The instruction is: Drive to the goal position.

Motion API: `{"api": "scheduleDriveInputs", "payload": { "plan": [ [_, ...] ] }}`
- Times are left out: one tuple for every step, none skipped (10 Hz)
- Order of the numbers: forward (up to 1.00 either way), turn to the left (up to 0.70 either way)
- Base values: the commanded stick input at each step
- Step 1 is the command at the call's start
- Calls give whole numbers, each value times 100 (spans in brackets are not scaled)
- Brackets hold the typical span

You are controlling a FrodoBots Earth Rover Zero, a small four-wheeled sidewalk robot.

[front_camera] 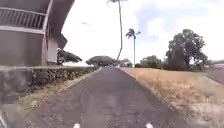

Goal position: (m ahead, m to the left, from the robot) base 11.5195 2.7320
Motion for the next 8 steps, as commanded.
{"api": "scheduleDriveInputs", "payload": {
  "plan": [
    [19, 0],
    [70, 0],
    [70, 0],
    [70, 0],
    [70, 0],
    [70, 0],
    [70, 0],
    [70, 0]
  ]
}}
